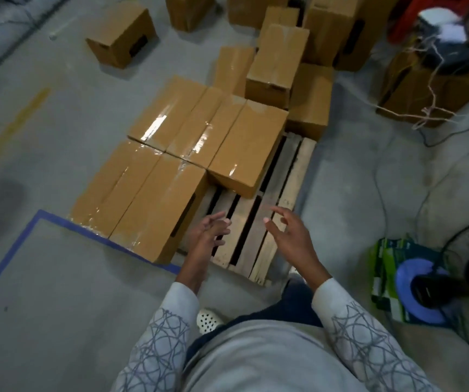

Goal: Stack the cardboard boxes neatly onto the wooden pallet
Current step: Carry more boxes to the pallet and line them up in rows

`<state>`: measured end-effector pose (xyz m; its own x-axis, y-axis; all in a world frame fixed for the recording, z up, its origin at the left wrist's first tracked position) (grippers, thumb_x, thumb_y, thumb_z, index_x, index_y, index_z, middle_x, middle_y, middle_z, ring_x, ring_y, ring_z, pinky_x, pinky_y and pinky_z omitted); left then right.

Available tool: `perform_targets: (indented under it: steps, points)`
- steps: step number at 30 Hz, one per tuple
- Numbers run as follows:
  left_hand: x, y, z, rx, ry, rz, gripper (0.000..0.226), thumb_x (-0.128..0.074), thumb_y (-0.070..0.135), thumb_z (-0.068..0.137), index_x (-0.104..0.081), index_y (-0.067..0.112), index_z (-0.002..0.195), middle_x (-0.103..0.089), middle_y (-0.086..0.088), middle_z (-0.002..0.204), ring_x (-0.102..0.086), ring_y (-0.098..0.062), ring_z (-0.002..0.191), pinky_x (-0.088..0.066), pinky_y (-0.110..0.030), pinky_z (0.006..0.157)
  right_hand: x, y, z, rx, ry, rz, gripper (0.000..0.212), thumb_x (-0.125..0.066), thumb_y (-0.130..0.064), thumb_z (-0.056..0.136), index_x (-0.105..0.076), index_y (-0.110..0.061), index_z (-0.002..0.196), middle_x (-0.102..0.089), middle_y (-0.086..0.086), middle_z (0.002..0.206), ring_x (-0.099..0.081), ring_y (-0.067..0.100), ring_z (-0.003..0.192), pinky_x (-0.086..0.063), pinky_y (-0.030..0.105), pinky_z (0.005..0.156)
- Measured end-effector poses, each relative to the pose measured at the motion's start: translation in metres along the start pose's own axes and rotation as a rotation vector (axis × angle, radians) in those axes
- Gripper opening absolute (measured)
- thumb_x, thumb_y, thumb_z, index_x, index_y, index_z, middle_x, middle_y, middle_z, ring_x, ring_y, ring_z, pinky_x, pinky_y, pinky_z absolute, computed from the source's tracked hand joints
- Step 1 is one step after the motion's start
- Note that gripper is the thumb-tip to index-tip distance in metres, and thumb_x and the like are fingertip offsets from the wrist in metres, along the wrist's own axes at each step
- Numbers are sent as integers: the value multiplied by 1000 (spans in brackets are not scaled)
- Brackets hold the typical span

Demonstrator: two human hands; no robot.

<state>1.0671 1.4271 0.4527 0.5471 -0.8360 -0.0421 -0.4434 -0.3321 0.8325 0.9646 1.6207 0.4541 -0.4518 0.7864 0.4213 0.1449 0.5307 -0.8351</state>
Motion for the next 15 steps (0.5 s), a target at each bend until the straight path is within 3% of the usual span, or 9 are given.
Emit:
perform_targets:
  steps: [4, 9, 12, 15]
  points:
    - [-54, 4, 31, -4, -7, 2, 29, -72, 26, 93, -71, 21, 122, -77, -5, 112, -71, -25, 106, -55, -42, 91, 57, 28, 24, -67, 97, 92, 41, -63, -41, 101, -56, -33, 141, -53, -2, 143, -48, 8, 128, -39, 26, 100]
    - [-163, 19, 72, -3, 11, 5, 31, -74, 26, 91, -71, 21, 122, -76, -4, 113, -72, -23, 105, -57, -41, 89, 144, 62, 74, -59, 94, 113, 38, -65, -38, 100, -59, -31, 138, -56, -5, 139, -52, 14, 131, -44, 34, 110]
    - [-233, 39, 97, 9, 17, -9, 34, -77, 26, 88, -71, 20, 121, -76, -5, 112, -72, -25, 106, -58, -43, 91, 202, 67, 107, -45, 85, 88, 35, -67, -39, 100, -58, -37, 134, -55, -8, 134, -54, 12, 126, -46, 34, 108]
    - [-294, 61, 117, 5, -7, -22, 33, -77, 23, 88, -71, 19, 121, -76, -7, 112, -71, -28, 106, -55, -43, 93, 252, 61, 141, -12, 123, 78, 37, -67, -37, 99, -61, -30, 135, -57, -8, 131, -55, 10, 122, -46, 30, 104]
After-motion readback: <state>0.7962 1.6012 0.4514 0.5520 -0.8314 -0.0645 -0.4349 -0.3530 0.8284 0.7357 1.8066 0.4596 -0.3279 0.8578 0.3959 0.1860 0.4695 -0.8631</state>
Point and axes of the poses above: each hand's wrist, its own z-axis towards the middle knuckle, its own x-axis out of the back of the hand, y = z × x, the point moved 4 cm from there along z, towards the middle knuckle
